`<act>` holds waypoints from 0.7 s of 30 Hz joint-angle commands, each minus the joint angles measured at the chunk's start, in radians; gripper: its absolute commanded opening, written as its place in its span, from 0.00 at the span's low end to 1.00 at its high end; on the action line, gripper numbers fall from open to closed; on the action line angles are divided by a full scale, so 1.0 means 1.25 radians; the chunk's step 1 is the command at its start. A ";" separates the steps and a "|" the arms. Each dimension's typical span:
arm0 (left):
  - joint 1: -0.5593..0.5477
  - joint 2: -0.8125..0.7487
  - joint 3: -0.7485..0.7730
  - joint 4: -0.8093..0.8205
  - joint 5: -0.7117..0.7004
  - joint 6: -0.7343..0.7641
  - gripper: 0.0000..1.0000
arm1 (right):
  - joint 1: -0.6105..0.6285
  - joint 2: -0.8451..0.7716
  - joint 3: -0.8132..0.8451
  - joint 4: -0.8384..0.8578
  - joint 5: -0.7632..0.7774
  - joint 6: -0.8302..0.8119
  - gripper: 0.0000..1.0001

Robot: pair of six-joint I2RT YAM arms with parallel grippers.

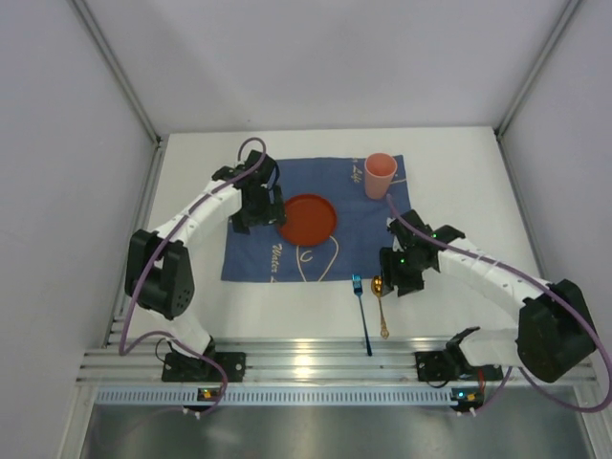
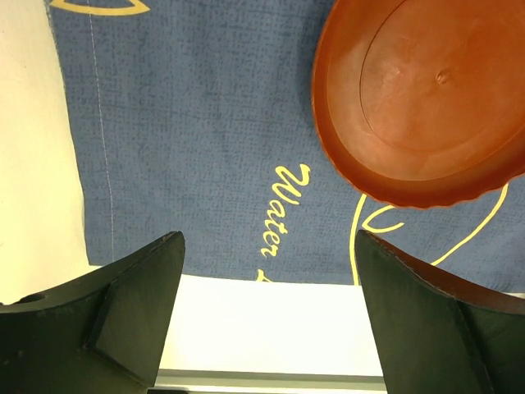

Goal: Set the dinner table for one person

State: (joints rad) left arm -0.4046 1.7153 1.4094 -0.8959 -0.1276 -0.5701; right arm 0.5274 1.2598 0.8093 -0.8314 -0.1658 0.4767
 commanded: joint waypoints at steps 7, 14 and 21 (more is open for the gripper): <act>0.000 -0.078 -0.011 -0.039 -0.027 -0.003 0.90 | 0.063 0.095 -0.056 0.143 0.057 0.063 0.43; 0.000 -0.119 -0.024 -0.074 -0.043 0.004 0.90 | 0.124 0.166 -0.061 0.206 0.065 0.090 0.40; -0.002 -0.143 -0.039 -0.087 -0.044 0.003 0.90 | 0.163 0.233 -0.054 0.198 0.195 0.114 0.15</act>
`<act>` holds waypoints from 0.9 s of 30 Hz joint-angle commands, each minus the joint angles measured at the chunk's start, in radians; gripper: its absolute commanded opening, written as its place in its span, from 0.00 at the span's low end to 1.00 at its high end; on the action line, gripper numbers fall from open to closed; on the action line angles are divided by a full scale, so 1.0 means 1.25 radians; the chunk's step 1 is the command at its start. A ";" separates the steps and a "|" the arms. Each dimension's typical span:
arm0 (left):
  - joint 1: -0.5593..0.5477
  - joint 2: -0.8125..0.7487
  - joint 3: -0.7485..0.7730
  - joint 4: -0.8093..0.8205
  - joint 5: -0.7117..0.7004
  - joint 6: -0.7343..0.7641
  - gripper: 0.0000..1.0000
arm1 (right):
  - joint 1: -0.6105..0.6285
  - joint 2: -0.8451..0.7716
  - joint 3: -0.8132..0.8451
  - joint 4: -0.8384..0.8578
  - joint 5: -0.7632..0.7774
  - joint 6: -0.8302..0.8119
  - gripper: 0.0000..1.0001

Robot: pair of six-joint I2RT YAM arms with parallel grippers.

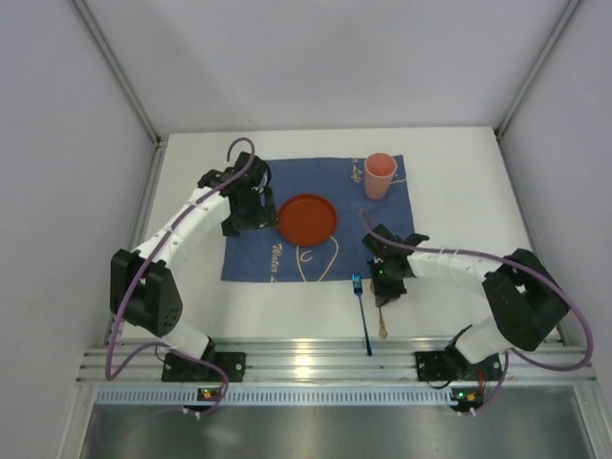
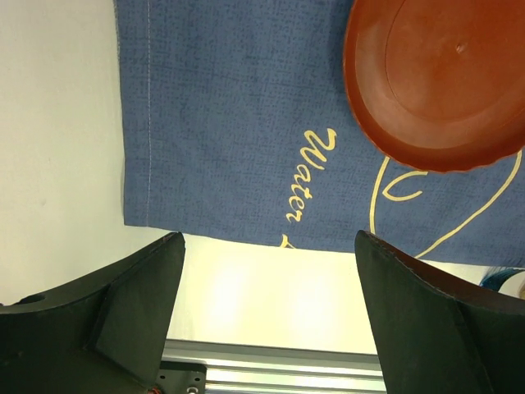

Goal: Set the dinner table for one person

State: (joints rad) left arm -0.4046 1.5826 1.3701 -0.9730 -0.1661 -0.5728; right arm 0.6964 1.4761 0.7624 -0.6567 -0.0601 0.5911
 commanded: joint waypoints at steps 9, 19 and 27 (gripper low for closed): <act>-0.003 -0.056 0.005 -0.035 -0.006 0.013 0.88 | 0.054 0.123 0.026 0.025 0.162 0.006 0.00; -0.089 -0.073 0.000 -0.016 -0.013 -0.026 0.88 | 0.021 0.020 0.359 -0.206 0.286 -0.072 0.00; -0.123 -0.103 -0.004 -0.039 0.002 -0.060 0.87 | -0.082 0.213 0.505 -0.145 0.252 -0.111 0.00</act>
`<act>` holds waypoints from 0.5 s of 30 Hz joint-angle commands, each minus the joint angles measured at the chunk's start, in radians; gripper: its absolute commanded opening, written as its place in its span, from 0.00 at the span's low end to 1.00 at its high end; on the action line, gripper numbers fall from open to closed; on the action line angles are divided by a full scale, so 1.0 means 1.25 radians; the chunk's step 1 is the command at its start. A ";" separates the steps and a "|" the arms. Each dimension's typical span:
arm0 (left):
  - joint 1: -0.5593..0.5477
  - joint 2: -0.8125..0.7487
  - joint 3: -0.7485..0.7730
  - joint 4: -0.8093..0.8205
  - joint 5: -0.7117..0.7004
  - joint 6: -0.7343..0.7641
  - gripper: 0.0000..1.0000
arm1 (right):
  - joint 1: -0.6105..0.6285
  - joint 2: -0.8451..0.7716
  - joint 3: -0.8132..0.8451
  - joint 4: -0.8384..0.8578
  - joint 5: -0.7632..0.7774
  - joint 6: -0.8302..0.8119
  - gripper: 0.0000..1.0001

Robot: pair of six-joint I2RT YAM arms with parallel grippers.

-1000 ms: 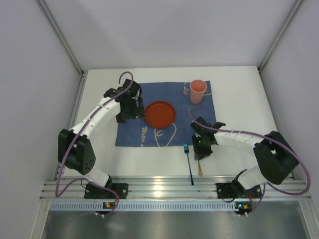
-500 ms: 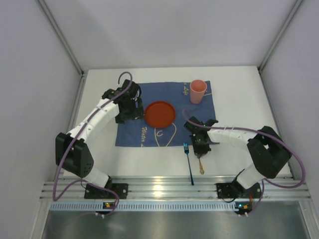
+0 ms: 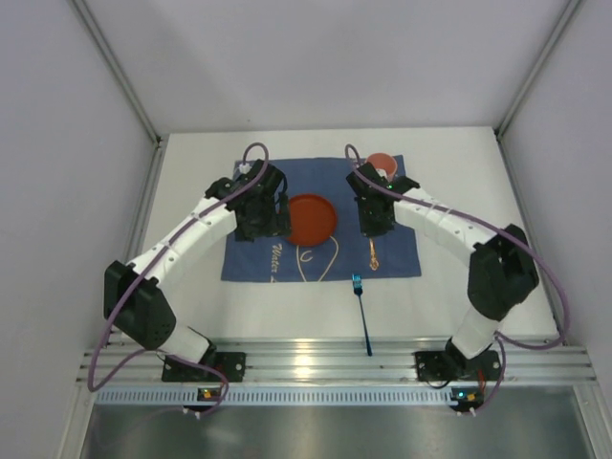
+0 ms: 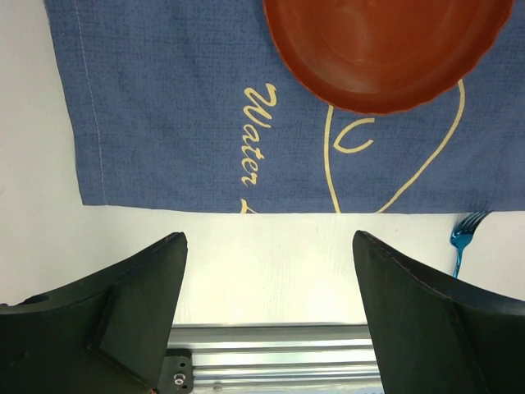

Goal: Set the dinner table for one person

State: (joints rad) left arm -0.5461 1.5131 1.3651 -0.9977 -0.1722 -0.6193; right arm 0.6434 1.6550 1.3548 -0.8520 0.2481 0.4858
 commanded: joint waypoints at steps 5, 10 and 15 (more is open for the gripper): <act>-0.036 -0.092 -0.011 -0.066 0.003 -0.043 0.87 | -0.078 0.178 0.078 0.063 -0.001 -0.033 0.00; -0.082 -0.131 -0.033 -0.095 0.005 -0.090 0.87 | -0.091 0.204 0.102 0.106 0.028 -0.022 0.00; -0.134 -0.132 -0.040 -0.105 0.000 -0.122 0.87 | -0.094 0.166 0.097 0.137 0.060 -0.012 0.06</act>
State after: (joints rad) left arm -0.6815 1.3643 1.3197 -1.0885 -0.1730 -0.7269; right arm 0.5316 1.9308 1.4414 -0.7422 0.2741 0.4664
